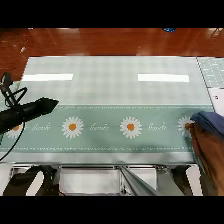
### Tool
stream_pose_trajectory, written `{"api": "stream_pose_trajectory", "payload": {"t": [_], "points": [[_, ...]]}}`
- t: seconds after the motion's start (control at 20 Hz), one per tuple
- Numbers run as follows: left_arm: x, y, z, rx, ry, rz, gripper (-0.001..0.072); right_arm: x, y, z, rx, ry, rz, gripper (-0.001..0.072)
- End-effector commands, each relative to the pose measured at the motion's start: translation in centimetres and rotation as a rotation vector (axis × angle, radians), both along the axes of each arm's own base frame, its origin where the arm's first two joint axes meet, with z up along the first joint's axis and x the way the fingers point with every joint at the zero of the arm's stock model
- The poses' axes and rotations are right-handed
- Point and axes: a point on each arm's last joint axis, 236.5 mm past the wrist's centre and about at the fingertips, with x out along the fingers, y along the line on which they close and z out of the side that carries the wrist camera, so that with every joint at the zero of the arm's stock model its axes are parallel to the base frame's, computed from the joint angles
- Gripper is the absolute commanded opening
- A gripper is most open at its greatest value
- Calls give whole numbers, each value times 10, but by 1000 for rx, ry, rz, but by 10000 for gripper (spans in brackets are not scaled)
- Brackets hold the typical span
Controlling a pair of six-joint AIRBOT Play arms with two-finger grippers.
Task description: Fold the shirts.
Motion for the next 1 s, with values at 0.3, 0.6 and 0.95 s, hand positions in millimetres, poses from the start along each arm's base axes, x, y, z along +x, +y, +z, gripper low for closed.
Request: {"api": "stream_pose_trajectory", "payload": {"t": [0.3,0.6,0.95], "points": [[58,17,22,30,-51,46,18,1,-2,-33,169,28,-61,397],[132,-3,178,51,-288,-90,17,249,44,75,253,-804,480,24],[120,-73,98,389,-49,-377,18,363,264,5,92,-503,1274,24]]}}
